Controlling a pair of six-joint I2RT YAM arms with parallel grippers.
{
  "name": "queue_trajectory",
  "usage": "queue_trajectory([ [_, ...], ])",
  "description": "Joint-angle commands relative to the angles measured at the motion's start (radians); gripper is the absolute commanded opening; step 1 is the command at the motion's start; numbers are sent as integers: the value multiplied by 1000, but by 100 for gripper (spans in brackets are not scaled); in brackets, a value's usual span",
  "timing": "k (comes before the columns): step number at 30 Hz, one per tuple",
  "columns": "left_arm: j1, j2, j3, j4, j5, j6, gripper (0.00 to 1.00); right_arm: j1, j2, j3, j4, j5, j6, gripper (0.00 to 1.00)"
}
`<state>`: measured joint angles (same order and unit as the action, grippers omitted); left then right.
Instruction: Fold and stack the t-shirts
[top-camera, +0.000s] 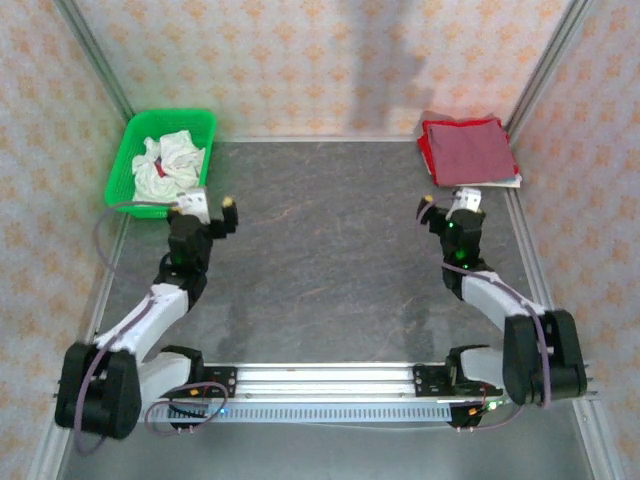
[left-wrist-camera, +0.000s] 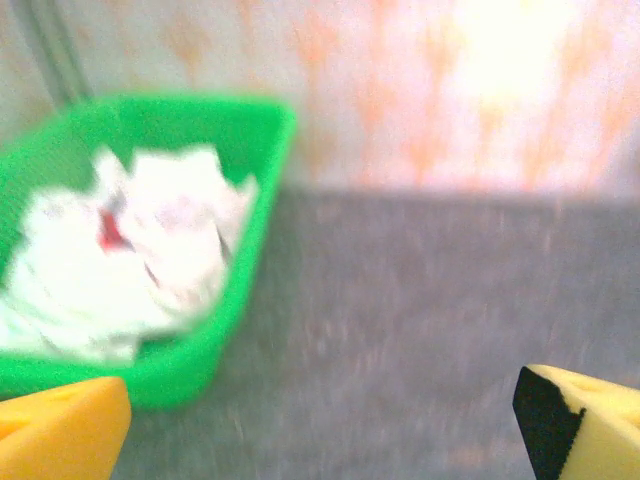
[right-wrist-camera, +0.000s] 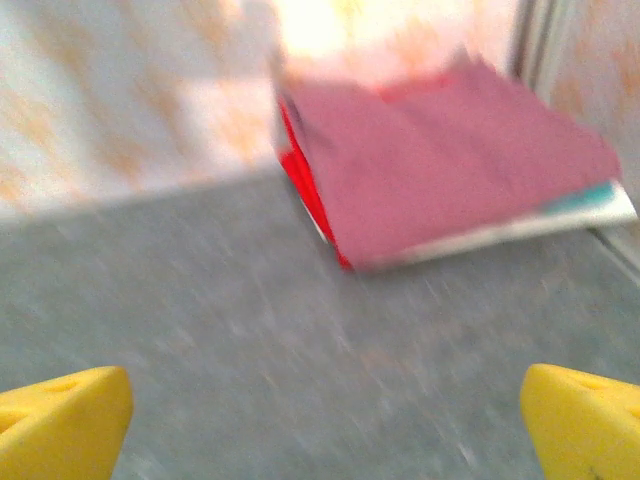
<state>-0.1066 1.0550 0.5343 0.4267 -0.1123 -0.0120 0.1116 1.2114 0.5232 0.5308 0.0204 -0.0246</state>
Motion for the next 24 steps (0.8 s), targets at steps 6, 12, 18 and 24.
queue_trajectory([
  [6,189,381,719,-625,-78,-124,96,138,75,350,-334,-72,40,99],
  [12,290,818,1264,-992,-112,-147,97,164,63,376,-435,-76,46,100],
  [18,346,1230,1762,-1251,-54,-154,100,170,-23,299,-471,-47,66,99],
  [24,370,1528,2068,-1363,15,-165,100,172,-141,278,-552,-67,72,99],
])
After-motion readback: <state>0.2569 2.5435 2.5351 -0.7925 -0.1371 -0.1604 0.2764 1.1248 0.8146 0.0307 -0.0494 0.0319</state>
